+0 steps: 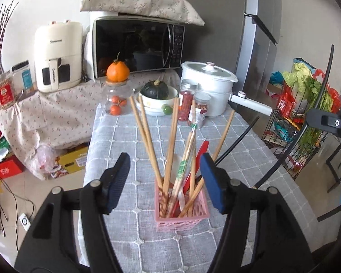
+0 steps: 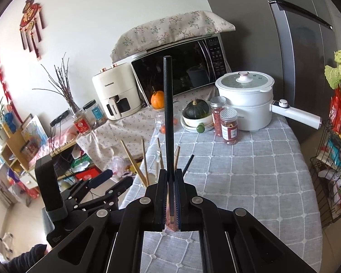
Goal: Organize utensils
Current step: 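Carry both chopsticks to the pink basket and open both tools to release them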
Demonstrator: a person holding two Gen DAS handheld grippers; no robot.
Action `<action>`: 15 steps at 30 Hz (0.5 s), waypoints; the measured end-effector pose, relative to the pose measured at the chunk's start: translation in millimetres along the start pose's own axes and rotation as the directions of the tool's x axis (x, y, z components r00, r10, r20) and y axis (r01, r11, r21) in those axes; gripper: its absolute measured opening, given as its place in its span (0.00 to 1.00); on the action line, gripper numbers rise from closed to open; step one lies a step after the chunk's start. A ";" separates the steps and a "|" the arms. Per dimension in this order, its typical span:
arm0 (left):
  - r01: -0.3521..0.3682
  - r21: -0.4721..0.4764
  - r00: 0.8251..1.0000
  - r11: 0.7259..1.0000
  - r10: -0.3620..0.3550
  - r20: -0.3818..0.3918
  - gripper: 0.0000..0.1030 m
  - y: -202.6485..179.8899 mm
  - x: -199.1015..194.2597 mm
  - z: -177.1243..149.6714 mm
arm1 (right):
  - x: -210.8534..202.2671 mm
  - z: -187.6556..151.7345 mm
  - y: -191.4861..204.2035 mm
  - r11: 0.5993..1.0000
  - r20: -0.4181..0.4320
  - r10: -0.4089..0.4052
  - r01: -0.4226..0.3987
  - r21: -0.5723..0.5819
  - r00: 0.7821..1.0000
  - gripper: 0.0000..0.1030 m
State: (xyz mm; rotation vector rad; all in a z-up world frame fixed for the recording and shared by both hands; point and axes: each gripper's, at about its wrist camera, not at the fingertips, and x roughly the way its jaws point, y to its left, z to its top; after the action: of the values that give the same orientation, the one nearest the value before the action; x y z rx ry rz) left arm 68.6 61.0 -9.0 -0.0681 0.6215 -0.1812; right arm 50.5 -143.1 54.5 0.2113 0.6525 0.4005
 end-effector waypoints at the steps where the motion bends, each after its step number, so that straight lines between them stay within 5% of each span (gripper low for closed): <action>1: -0.008 -0.020 0.999 1.000 0.007 -0.038 0.67 4.0 1.8 -1.6 | 0.9 0.7 2.8 1.000 0.003 0.005 -0.005 -0.001 1.000 0.06; 6: -0.022 -0.093 0.983 0.995 0.004 -0.185 0.72 21.9 7.6 -18.3 | 9.9 3.5 15.6 0.999 0.019 0.032 -0.032 -0.004 0.999 0.06; 15: -0.020 -0.096 0.968 0.995 -0.005 -0.249 0.78 34.7 3.7 -28.0 | 39.1 3.5 39.6 0.999 0.020 0.006 -0.005 -0.040 1.000 0.06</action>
State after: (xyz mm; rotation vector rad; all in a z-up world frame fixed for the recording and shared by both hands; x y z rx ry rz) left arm 60.3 94.1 -38.0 -0.1389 0.8815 -0.1530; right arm 69.2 -91.0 48.3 0.1791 0.6232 0.4161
